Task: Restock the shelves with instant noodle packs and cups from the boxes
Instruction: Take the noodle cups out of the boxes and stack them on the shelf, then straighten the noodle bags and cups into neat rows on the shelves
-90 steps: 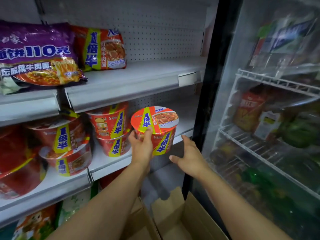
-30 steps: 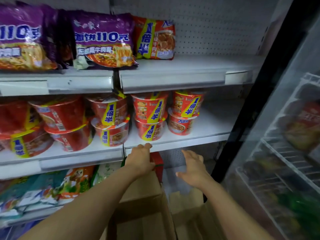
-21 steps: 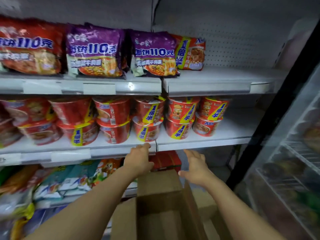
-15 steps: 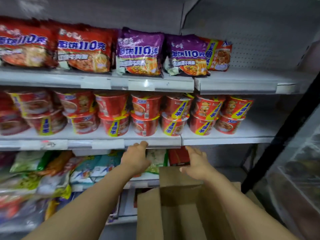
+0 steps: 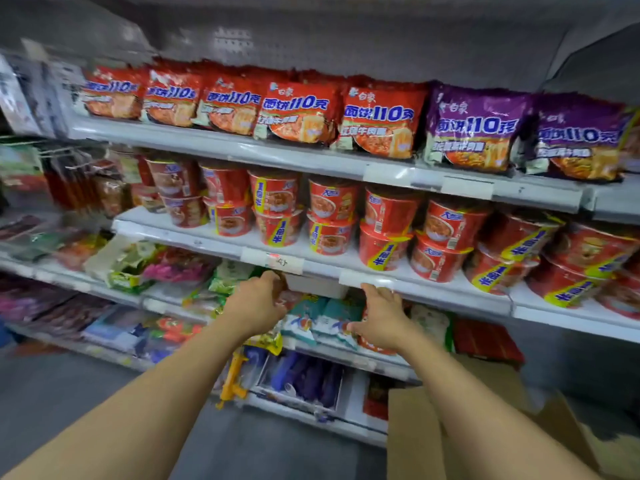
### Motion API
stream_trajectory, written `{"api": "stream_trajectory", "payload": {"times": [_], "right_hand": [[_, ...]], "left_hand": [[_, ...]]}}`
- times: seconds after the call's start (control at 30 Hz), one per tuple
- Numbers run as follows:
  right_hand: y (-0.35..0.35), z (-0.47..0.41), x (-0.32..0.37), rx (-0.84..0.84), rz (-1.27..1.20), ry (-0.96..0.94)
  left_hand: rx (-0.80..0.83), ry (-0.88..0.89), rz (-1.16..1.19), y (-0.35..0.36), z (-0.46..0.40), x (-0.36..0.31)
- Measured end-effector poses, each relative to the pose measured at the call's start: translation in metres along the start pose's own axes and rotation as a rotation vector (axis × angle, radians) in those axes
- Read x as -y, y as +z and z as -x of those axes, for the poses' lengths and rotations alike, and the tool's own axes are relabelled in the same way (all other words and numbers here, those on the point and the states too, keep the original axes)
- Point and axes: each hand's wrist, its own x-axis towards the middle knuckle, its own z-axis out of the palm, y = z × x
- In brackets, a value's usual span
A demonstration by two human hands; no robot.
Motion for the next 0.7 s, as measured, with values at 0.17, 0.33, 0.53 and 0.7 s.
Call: {"api": "stream_trajectory", "payload": {"times": [0.17, 0.33, 0.53, 0.7], "right_hand": [[0.015, -0.029, 0.069, 0.066, 0.006, -0.128], [0.022, -0.068, 0.132, 0.08, 0.009, -0.264], [0.026, -0.13, 0.203, 0.105, -0.006, -0.419], [0.03, -0.175, 0.261, 0.119, 0.013, -0.505]], "left_hand": [[-0.049, -0.13, -0.006, -0.037, 0.004, 0.058], [-0.117, -0.217, -0.047, -0.069, -0.01, 0.104], [-0.174, -0.307, -0.016, -0.11, -0.041, 0.15], [-0.227, -0.379, -0.024, -0.143, -0.062, 0.19]]}}
